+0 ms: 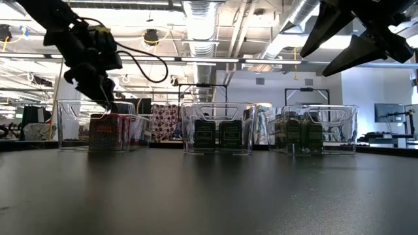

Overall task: Sort spices by type
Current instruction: Put the red seasoning can into the left transparent bin

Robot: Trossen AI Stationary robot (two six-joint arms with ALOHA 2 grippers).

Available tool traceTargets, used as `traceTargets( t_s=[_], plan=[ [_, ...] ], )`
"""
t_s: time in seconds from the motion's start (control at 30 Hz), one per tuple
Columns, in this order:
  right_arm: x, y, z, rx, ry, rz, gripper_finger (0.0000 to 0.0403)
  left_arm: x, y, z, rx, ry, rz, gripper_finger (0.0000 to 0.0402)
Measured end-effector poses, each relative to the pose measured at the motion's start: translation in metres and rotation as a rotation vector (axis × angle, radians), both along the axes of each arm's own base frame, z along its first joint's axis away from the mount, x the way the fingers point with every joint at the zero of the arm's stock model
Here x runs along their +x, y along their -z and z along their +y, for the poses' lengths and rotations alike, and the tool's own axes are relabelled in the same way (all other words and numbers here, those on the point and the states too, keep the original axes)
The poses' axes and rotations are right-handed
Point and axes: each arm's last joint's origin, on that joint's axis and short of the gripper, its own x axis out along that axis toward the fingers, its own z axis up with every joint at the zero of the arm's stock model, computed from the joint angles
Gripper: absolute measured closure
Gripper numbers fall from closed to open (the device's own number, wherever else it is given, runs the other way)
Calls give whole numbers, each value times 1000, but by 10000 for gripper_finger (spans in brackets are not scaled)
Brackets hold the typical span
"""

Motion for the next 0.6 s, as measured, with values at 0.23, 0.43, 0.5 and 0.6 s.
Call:
traceTargets(
  t_s=[0.23,0.43,0.5,0.6],
  plan=[
    [0,0,0,-2,-1,1,117,1,-16,-1,-12,14,-7,119],
    [0,0,0,-3,-2,2,117,3,-22,-6,-25,65,25,119],
    [0,0,0,-3,-2,2,117,2,-21,-8,-28,82,52,119],
    [0,0,0,-9,-8,8,117,1,-17,-9,-23,73,92,119]
  ],
)
